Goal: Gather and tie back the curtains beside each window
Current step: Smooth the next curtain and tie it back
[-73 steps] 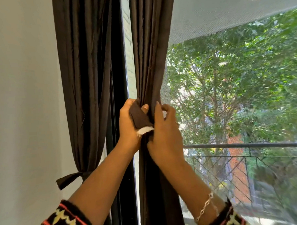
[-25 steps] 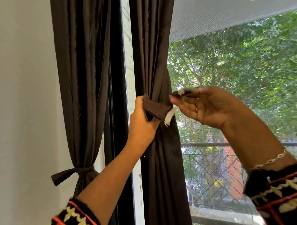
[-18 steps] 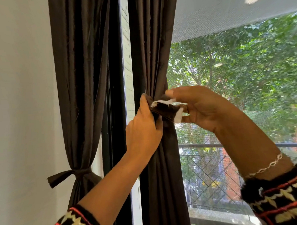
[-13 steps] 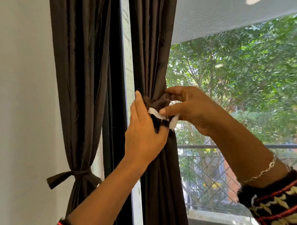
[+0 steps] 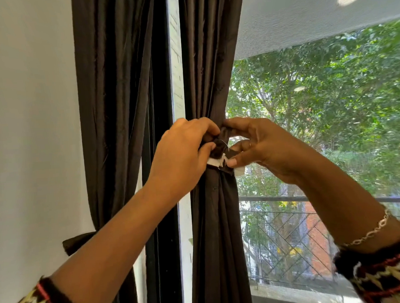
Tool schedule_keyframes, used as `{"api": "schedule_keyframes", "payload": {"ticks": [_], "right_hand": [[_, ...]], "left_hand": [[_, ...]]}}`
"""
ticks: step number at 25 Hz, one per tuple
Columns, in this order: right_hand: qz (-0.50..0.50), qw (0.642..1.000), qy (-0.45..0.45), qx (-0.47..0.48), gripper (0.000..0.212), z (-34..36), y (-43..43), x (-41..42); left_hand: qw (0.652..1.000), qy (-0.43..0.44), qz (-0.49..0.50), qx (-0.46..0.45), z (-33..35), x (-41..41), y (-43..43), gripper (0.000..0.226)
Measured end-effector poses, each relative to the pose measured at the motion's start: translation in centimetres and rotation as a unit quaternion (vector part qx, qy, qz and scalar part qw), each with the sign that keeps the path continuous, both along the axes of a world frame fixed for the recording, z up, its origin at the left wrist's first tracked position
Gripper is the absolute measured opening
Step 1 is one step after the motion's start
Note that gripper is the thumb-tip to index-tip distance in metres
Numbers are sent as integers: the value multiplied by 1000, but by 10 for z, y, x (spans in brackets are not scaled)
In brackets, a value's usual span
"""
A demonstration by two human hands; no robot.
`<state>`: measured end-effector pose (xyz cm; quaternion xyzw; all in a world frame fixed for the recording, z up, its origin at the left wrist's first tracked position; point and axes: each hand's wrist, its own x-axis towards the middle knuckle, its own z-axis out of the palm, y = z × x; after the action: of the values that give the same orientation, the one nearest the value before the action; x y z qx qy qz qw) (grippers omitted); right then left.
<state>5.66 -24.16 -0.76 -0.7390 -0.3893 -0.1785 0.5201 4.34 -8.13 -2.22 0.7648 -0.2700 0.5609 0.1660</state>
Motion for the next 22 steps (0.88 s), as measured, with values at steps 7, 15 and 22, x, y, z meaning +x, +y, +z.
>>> {"api": "schedule_keyframes", "payload": {"ticks": [7, 15, 22], "right_hand": [[-146, 972, -184, -30, 42, 7, -9, -6], [-207, 870, -447, 19, 21, 23, 7, 0], [-255, 843, -470, 62, 12, 21, 30, 20]], "left_hand": [[999, 0, 30, 15, 8, -2, -2, 27], [998, 35, 47, 11, 17, -7, -4, 31], [997, 66, -6, -42, 21, -5, -2, 27]]}}
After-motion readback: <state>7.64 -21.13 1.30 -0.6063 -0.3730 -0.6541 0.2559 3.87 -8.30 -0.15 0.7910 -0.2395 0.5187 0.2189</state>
